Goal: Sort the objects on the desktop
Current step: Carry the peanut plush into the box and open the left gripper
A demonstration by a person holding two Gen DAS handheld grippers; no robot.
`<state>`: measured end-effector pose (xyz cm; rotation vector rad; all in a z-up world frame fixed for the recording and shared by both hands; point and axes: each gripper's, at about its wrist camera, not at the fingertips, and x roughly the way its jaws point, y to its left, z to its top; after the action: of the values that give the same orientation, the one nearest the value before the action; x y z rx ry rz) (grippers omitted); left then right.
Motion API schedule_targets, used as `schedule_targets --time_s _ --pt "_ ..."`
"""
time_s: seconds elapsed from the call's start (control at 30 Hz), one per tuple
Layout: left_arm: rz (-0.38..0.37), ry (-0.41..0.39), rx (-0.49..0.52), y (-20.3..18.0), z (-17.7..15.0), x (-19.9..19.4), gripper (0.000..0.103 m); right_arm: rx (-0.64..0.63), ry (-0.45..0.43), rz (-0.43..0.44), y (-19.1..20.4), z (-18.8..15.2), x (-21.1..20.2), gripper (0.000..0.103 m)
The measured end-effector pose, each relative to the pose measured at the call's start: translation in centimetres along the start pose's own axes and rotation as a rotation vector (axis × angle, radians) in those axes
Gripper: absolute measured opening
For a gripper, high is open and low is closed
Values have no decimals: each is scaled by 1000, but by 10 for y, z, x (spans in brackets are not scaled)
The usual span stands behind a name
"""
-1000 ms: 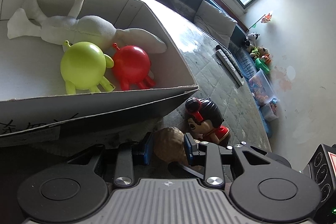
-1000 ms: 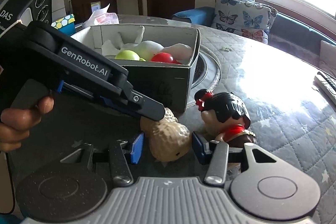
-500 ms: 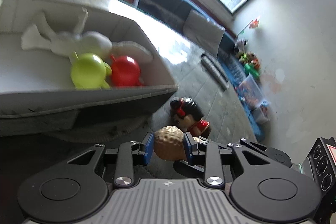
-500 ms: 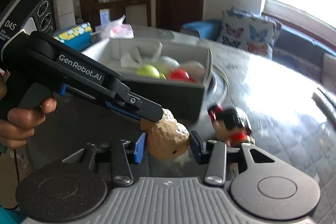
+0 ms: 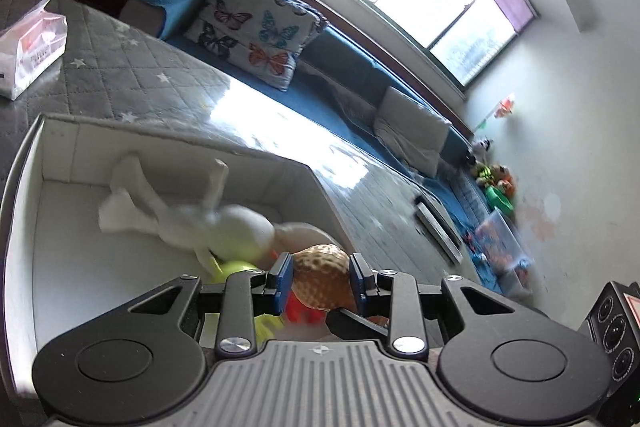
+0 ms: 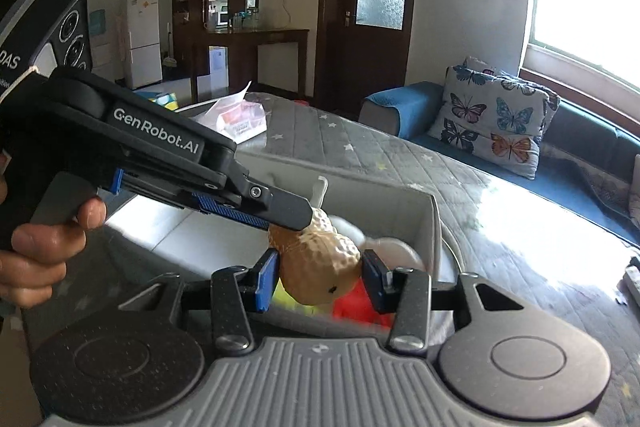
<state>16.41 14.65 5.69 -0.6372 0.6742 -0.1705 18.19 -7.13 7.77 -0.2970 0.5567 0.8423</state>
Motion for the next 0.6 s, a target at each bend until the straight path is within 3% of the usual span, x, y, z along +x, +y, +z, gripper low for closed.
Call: schedule_targets --time_s 0.3,0.6 --pt "38 54 -57 34 25 43 33 75 70 21 -19 10 61 44" --pt "54 49 -58 37 23 45 33 86 95 19 -20 2 74 45"
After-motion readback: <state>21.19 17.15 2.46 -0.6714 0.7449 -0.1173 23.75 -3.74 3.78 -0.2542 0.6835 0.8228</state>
